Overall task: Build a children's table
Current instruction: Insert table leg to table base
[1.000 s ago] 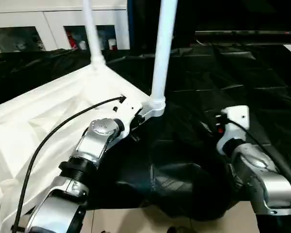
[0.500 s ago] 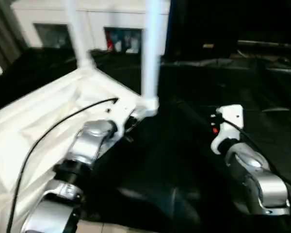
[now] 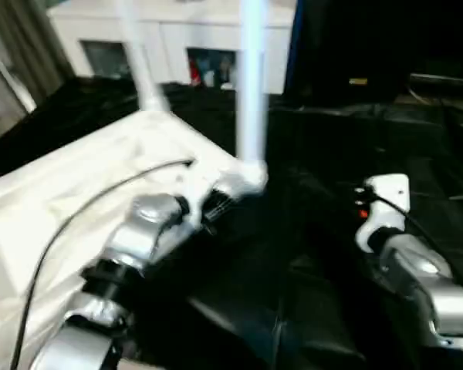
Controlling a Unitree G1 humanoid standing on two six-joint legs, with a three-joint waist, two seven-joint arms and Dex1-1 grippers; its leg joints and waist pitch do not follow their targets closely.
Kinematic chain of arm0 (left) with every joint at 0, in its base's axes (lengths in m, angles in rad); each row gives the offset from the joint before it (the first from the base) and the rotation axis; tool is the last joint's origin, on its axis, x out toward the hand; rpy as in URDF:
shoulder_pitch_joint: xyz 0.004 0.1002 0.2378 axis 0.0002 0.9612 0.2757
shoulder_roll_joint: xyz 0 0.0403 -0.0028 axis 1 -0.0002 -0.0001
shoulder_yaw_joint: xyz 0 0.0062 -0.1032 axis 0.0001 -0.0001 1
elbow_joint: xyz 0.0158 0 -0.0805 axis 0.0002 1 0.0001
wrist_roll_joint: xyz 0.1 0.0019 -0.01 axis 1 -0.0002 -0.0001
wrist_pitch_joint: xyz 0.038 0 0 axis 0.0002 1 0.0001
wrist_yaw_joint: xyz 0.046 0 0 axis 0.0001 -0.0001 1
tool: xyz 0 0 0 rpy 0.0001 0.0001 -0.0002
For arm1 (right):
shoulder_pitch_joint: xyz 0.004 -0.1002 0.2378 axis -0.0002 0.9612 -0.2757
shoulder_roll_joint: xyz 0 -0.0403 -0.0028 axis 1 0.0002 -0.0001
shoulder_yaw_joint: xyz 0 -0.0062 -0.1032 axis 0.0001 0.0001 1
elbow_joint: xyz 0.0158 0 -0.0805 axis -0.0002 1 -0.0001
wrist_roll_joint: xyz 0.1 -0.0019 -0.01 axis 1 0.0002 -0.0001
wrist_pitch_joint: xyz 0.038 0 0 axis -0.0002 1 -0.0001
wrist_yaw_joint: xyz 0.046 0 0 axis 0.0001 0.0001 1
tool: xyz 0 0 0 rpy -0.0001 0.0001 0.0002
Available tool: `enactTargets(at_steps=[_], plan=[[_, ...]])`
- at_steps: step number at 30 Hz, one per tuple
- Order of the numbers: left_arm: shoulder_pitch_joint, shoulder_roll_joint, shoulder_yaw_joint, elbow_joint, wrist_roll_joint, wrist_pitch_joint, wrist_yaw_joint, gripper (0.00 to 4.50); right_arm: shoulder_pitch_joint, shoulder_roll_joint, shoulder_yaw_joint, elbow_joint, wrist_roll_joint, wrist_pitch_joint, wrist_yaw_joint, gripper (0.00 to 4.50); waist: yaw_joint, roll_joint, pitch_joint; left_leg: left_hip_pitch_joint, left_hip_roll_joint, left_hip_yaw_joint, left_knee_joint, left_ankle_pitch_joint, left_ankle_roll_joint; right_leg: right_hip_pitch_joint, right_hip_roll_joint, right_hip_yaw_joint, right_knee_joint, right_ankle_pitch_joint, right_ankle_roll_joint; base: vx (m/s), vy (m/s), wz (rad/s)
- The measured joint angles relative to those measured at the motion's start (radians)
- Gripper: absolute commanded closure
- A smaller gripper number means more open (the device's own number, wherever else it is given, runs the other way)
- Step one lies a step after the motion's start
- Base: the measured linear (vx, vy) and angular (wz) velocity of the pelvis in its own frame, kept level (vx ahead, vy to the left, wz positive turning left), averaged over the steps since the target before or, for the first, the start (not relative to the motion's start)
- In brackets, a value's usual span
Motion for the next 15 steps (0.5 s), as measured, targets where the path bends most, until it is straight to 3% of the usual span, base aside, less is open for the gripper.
enactTargets(at_steps=[3, 7, 12, 15], plan=[[0.005, 0.036, -0.053, -0.013, -0.009, -0.041, -0.116, 4.50, 0.001, -0.052, 0.003, 0.000, 0.046, -0.020, 0.122, 0.10, 0.001, -0.002, 0.001, 0.000, 0.017, 0.035, -0.007, 0.010, 0.009, 0.005, -0.004, 0.000, -0.012, 0.014, -0.008, -0.107, 0.019, 0.14], [0.002, 0.052, -0.078, -0.012, -0.002, -0.083, -0.192, 4.50, 0.018, -0.129, 0.000, 0.004, 0.085, -0.047, 0.254, 0.10, -0.003, -0.006, 0.004, 0.000, 0.018, 0.056, -0.009, 0.015, 0.016, 0.005, -0.014, 0.004, -0.014, 0.017, -0.009, -0.056, 0.023, 0.05], [-0.019, 0.050, -0.108, 0.011, 0.001, -0.113, -0.223, 4.50, 0.049, -0.251, 0.023, 0.005, 0.107, -0.067, 0.449, 0.10, -0.003, -0.008, 0.004, -0.003, 0.017, 0.061, -0.010, 0.023, 0.027, 0.006, -0.019, 0.002, -0.027, 0.025, -0.001, -0.027, 0.017, 0.01], [-0.028, 0.050, -0.111, 0.022, 0.001, -0.120, -0.227, 4.50, 0.069, -0.307, 0.041, 0.006, 0.106, -0.091, 0.528, 0.10, -0.005, -0.017, 0.005, -0.003, 0.017, 0.062, -0.011, 0.024, 0.028, 0.006, -0.019, 0.002, -0.029, 0.025, -0.001, 0.000, 0.000, 0.00]])
